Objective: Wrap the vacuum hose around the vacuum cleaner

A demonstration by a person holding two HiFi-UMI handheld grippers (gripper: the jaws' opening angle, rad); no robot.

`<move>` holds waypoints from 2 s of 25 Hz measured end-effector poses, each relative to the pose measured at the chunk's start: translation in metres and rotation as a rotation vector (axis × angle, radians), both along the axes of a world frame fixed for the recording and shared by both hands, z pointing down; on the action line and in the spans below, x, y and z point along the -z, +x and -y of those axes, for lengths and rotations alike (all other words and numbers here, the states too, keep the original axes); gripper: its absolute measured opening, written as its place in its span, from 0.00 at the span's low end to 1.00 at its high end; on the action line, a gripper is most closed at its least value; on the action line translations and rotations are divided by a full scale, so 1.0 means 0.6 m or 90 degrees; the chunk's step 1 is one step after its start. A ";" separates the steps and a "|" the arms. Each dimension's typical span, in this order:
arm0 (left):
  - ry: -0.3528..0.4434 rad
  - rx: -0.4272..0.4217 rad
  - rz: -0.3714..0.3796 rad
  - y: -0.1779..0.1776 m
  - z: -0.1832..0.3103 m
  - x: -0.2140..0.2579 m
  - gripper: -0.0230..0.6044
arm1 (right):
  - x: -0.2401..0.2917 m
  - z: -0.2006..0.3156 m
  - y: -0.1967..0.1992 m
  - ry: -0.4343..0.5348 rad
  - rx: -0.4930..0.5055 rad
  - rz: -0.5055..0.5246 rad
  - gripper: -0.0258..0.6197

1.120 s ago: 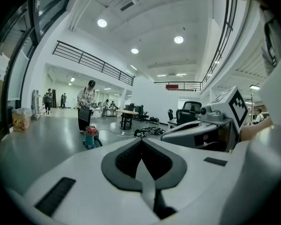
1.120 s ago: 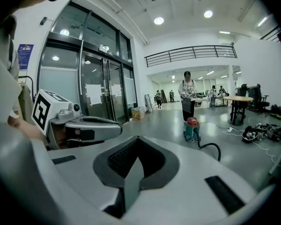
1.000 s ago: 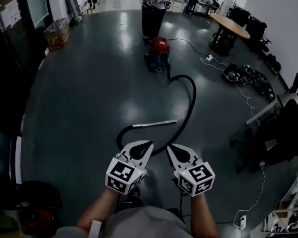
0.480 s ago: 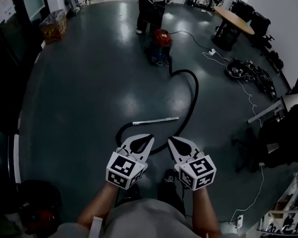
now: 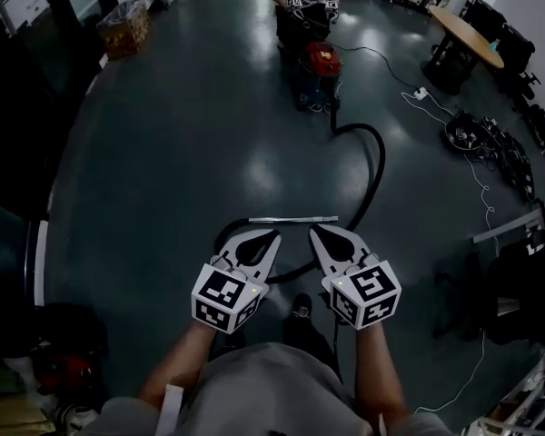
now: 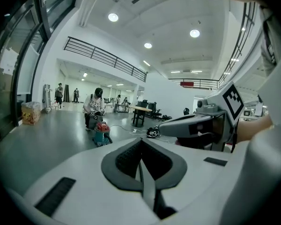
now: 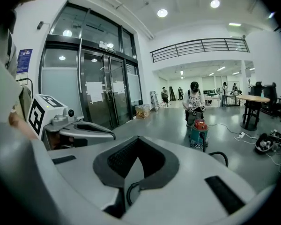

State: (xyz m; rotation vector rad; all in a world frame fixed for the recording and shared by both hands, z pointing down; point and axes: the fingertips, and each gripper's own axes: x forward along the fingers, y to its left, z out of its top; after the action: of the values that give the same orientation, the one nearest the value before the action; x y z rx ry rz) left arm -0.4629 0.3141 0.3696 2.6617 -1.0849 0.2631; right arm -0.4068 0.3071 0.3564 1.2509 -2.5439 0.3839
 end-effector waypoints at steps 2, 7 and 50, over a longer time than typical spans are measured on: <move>-0.013 0.010 0.008 0.031 0.022 -0.006 0.05 | -0.004 0.023 0.031 -0.007 0.015 0.007 0.04; -0.009 0.044 0.030 0.094 0.089 -0.007 0.05 | -0.011 0.082 0.102 -0.018 0.049 0.031 0.04; -0.223 -0.014 0.110 0.046 0.336 -0.587 0.05 | -0.632 0.301 0.147 -0.262 0.076 -0.189 0.04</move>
State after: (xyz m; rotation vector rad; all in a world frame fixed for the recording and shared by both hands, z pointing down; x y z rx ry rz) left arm -0.4351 0.1128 0.7218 2.3715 -0.9541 0.6365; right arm -0.3186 0.1267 0.7355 0.9219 -2.1355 0.6077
